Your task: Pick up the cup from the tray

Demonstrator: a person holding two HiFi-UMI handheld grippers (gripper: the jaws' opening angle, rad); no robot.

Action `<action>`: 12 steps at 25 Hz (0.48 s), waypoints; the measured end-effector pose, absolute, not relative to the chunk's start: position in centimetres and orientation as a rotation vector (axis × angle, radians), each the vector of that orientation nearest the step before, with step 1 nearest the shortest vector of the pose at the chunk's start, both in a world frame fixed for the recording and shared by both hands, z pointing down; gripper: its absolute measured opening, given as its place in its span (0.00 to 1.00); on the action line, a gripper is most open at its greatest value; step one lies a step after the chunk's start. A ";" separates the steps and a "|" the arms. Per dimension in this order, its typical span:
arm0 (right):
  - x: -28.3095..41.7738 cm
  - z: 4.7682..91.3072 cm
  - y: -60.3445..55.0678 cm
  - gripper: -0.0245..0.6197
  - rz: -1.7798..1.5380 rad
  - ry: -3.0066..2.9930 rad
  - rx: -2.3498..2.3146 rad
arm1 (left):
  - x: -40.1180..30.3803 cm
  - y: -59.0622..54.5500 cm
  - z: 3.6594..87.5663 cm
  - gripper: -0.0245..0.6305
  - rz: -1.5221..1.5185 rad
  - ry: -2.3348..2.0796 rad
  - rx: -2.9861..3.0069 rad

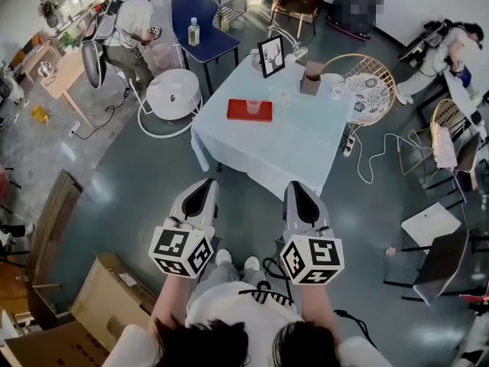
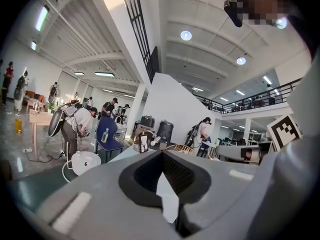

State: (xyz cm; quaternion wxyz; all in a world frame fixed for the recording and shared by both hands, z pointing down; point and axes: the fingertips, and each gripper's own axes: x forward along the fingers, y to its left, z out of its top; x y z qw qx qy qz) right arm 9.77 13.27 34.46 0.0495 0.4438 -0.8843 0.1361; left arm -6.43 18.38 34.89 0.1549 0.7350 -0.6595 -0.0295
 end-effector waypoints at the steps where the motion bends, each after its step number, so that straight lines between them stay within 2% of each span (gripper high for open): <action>1: 9.7 34.3 13.2 0.13 0.401 -2.715 1.323 | -6.3 18.3 34.9 0.04 -0.085 -1.888 2.103; 2: 9.5 34.0 13.2 0.20 0.390 -2.740 1.291 | -6.1 18.1 35.0 0.04 -0.084 -1.882 2.104; 5: 9.5 33.6 12.9 0.38 0.343 -2.795 1.234 | -5.2 17.7 35.0 0.17 -0.074 -1.844 2.133; 9: 9.9 33.5 12.0 0.47 0.297 -2.814 1.201 | -4.2 16.7 35.2 0.20 -0.037 -1.831 2.144; 12: 10.1 33.5 11.4 0.50 0.276 -2.818 1.165 | -4.1 16.2 34.8 0.20 -0.037 -1.873 2.115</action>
